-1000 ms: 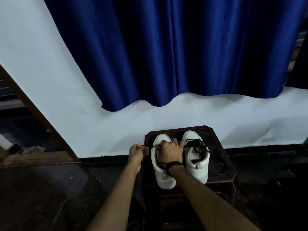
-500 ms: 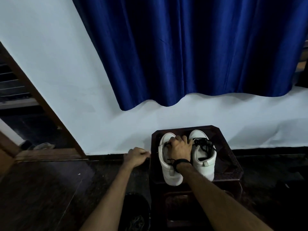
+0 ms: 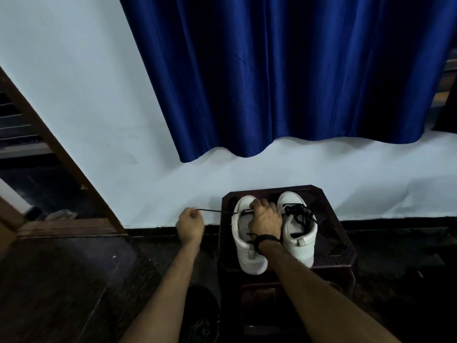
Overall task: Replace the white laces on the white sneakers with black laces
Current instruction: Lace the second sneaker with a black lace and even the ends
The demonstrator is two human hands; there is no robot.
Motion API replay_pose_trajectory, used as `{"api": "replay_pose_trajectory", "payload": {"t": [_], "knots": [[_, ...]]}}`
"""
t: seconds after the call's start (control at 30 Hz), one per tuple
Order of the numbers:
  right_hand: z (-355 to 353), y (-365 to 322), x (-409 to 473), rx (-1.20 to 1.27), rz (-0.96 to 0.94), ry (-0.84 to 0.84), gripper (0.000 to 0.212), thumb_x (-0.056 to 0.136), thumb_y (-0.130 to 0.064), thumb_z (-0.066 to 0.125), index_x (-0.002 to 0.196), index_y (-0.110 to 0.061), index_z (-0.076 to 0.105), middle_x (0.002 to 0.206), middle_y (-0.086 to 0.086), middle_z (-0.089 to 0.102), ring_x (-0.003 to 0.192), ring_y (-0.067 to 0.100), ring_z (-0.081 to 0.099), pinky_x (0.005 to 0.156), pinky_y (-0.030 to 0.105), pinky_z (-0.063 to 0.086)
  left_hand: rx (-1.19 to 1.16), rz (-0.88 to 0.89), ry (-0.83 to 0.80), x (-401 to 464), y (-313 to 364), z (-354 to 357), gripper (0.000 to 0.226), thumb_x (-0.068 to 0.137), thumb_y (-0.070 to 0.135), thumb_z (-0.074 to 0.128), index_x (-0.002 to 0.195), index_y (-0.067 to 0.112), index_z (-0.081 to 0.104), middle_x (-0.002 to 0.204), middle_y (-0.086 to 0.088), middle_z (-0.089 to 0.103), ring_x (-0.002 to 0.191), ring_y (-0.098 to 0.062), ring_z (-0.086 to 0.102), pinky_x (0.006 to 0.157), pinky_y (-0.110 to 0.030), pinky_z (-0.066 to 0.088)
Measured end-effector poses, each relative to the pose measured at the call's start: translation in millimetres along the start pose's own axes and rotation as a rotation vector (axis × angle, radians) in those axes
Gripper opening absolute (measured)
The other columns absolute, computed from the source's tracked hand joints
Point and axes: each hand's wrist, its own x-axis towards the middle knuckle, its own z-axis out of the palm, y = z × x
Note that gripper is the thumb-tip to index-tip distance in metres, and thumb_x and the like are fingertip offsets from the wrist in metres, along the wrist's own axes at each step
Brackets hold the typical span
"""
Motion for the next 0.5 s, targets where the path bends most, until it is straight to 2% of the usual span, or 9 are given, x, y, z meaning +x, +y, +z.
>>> {"api": "replay_pose_trajectory", "payload": {"t": [0.1, 0.17, 0.23, 0.3, 0.37, 0.43, 0.5], "knots": [[-2.0, 0.3, 0.2, 0.043, 0.001, -0.033, 0.043, 0.075, -0.003, 0.052, 0.116, -0.011, 0.058, 0.111, 0.009, 0.060, 0.106, 0.031, 0.053, 0.084, 0.039, 0.047, -0.046, -0.259, 0.228, 11.6, -11.8, -30.9, 0.033, 0.098, 0.012, 0.045, 0.121, -0.002, 0.064, 0.127, -0.025, 0.061, 0.118, -0.042, 0.055, 0.099, -0.039, 0.043], [-4.0, 0.2, 0.4, 0.054, 0.011, -0.054, 0.043, 0.077, -0.003, 0.049, 0.119, -0.012, 0.055, 0.115, 0.008, 0.057, 0.109, 0.030, 0.050, 0.085, 0.038, 0.046, 0.003, -0.374, 0.243, 12.3, -20.8, -45.1, 0.036, 0.100, 0.014, 0.043, 0.125, -0.005, 0.060, 0.130, -0.029, 0.057, 0.121, -0.044, 0.053, 0.100, -0.041, 0.042], [-5.5, -0.1, -0.4, 0.055, 0.013, -0.068, 0.043, 0.078, -0.003, 0.051, 0.120, -0.011, 0.054, 0.117, 0.008, 0.056, 0.111, 0.030, 0.049, 0.086, 0.038, 0.046, 0.088, -0.386, 0.166, 9.4, -35.3, -48.4, 0.036, 0.098, 0.019, 0.045, 0.122, -0.002, 0.063, 0.127, -0.027, 0.059, 0.118, -0.043, 0.056, 0.099, -0.042, 0.045], [-6.7, -0.8, -1.4, 0.057, 0.009, -0.081, 0.043, 0.077, -0.003, 0.052, 0.120, -0.011, 0.054, 0.118, 0.009, 0.056, 0.112, 0.030, 0.048, 0.086, 0.039, 0.046, 0.177, -0.286, 0.029, 2.7, -43.9, -42.4, 0.032, 0.094, 0.023, 0.054, 0.118, 0.006, 0.067, 0.126, -0.022, 0.062, 0.117, -0.039, 0.057, 0.098, -0.040, 0.048], [-7.0, -1.7, -2.0, 0.057, 0.013, -0.079, 0.043, 0.077, -0.002, 0.051, 0.119, -0.010, 0.055, 0.117, 0.009, 0.056, 0.112, 0.031, 0.048, 0.085, 0.039, 0.045, 0.254, -0.109, -0.062, -3.8, -42.8, -28.3, 0.031, 0.092, 0.022, 0.060, 0.121, 0.011, 0.066, 0.129, -0.015, 0.062, 0.120, -0.034, 0.055, 0.100, -0.036, 0.044], [-6.2, -1.9, -2.5, 0.065, 0.017, -0.062, 0.042, 0.076, -0.001, 0.051, 0.117, -0.010, 0.057, 0.115, 0.009, 0.057, 0.110, 0.032, 0.049, 0.084, 0.039, 0.046, 0.162, 0.030, -0.179, -12.7, -29.4, -9.0, 0.034, 0.094, 0.015, 0.058, 0.128, 0.011, 0.061, 0.131, -0.010, 0.061, 0.121, -0.028, 0.056, 0.101, -0.032, 0.042], [-4.9, -0.9, -2.3, 0.083, 0.022, -0.052, 0.041, 0.075, -0.001, 0.052, 0.114, -0.010, 0.058, 0.113, 0.010, 0.058, 0.109, 0.032, 0.050, 0.082, 0.039, 0.046, 0.081, 0.150, -0.364, -20.5, -11.6, 11.0, 0.033, 0.096, 0.009, 0.055, 0.129, 0.010, 0.061, 0.126, -0.008, 0.065, 0.115, -0.024, 0.061, 0.098, -0.027, 0.044]]}}
